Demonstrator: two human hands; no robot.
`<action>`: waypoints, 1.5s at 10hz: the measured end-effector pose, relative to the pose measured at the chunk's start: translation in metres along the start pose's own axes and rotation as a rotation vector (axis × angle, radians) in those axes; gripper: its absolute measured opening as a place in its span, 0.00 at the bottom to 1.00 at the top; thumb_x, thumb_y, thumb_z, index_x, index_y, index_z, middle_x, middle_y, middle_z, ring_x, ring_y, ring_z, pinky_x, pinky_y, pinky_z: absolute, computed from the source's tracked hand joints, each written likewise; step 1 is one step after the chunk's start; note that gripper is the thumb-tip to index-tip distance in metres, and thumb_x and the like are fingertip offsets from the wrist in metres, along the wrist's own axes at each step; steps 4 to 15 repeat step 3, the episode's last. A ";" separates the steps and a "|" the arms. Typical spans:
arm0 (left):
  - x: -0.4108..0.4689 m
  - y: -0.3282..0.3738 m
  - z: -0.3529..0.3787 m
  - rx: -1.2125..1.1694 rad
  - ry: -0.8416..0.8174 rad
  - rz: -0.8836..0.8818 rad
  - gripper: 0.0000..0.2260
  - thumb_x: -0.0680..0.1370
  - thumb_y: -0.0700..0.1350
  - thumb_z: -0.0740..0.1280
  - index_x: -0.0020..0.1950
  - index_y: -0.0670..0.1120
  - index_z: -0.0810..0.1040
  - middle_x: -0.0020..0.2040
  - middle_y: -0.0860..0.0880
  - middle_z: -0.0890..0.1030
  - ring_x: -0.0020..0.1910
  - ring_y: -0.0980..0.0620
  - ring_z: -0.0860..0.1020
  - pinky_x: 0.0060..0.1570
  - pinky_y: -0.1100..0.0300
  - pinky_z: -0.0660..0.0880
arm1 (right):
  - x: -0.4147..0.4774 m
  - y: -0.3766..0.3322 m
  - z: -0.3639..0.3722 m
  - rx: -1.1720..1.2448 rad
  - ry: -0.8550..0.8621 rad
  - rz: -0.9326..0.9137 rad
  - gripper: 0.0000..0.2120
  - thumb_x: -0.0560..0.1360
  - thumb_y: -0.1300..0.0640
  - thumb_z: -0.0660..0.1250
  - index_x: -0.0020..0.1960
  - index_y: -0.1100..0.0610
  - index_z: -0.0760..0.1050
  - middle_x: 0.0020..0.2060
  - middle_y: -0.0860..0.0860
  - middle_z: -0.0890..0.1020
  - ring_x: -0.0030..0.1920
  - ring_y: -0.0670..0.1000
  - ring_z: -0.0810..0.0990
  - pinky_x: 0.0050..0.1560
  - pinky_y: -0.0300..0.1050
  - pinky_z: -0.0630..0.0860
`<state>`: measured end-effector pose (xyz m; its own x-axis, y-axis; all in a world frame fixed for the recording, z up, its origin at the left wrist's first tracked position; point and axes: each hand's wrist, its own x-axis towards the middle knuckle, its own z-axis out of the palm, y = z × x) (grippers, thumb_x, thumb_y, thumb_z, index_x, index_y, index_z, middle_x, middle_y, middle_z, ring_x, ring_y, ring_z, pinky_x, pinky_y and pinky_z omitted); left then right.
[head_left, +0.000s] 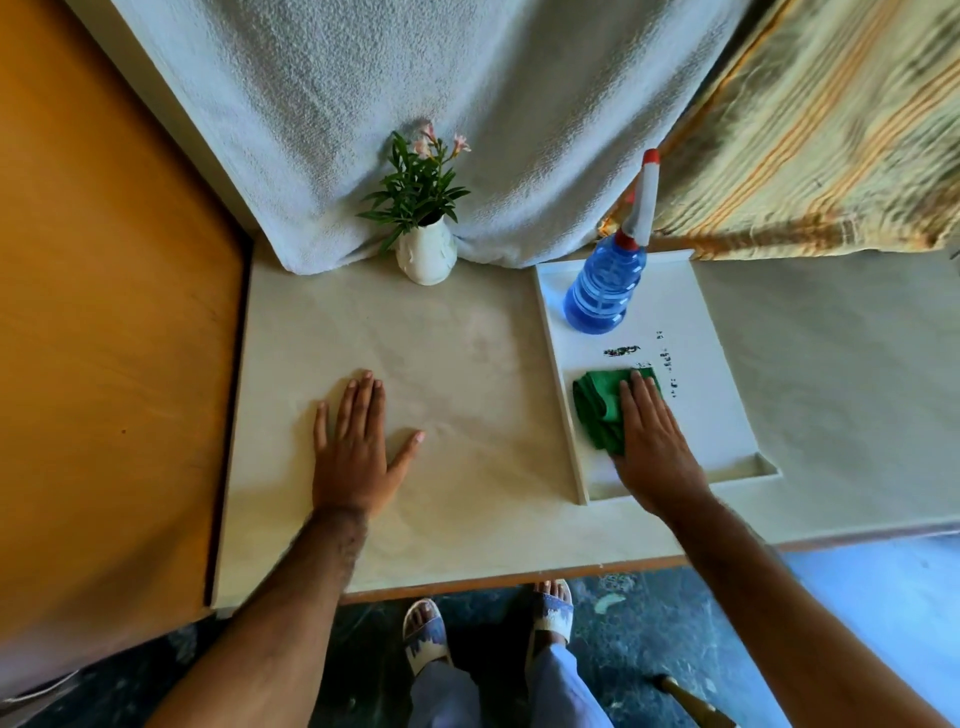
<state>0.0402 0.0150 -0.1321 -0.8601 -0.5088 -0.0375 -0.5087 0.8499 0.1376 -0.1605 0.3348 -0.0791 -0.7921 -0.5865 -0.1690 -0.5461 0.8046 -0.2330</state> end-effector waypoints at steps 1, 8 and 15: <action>-0.002 0.003 -0.002 0.016 -0.029 -0.004 0.41 0.80 0.69 0.51 0.85 0.43 0.58 0.86 0.44 0.59 0.85 0.44 0.59 0.83 0.36 0.53 | -0.004 0.001 0.002 -0.060 -0.122 -0.007 0.43 0.79 0.45 0.64 0.81 0.65 0.45 0.81 0.62 0.46 0.81 0.59 0.44 0.81 0.57 0.48; 0.009 0.005 -0.025 -0.016 -0.284 -0.045 0.49 0.74 0.77 0.36 0.86 0.46 0.41 0.88 0.48 0.43 0.87 0.49 0.44 0.85 0.39 0.44 | 0.003 -0.018 -0.033 -0.029 -0.124 0.008 0.54 0.74 0.23 0.53 0.81 0.64 0.46 0.82 0.61 0.47 0.82 0.57 0.45 0.81 0.56 0.48; 0.009 0.005 -0.025 -0.016 -0.284 -0.045 0.49 0.74 0.77 0.36 0.86 0.46 0.41 0.88 0.48 0.43 0.87 0.49 0.44 0.85 0.39 0.44 | 0.003 -0.018 -0.033 -0.029 -0.124 0.008 0.54 0.74 0.23 0.53 0.81 0.64 0.46 0.82 0.61 0.47 0.82 0.57 0.45 0.81 0.56 0.48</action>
